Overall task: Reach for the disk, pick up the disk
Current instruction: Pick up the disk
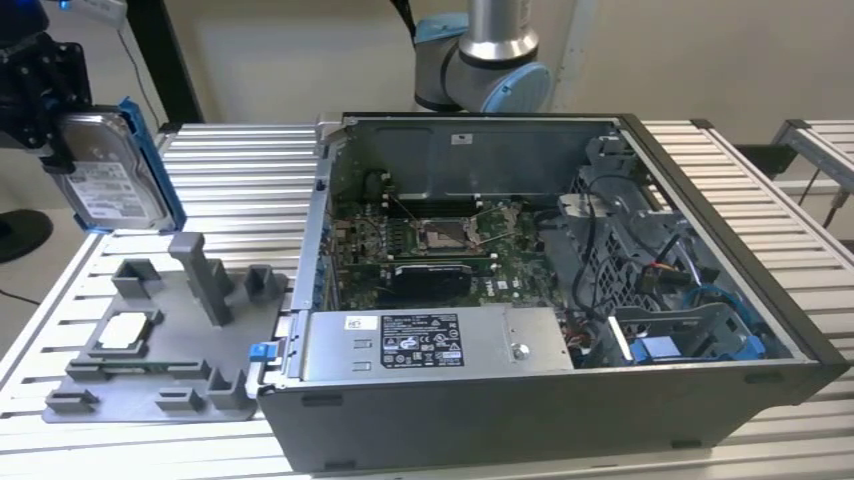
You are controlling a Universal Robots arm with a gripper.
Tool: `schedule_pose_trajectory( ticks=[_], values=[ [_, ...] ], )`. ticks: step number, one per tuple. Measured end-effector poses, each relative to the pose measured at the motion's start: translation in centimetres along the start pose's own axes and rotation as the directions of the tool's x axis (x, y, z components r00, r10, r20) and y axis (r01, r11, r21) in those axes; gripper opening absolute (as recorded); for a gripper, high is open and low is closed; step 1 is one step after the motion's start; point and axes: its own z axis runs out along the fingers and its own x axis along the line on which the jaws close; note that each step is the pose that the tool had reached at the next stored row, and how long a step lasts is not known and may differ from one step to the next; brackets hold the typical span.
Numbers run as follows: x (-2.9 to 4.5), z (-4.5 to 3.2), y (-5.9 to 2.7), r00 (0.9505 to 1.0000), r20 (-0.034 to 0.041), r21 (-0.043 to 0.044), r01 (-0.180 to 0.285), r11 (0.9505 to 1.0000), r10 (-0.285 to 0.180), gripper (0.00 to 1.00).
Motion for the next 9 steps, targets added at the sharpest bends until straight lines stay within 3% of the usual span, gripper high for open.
schedule_pose_trajectory(
  ticks=[9],
  values=[
    [0.05,-1.51,0.24,1.0000,-0.0001,0.0002,0.000,1.0000,0.000,0.00]
  ],
)
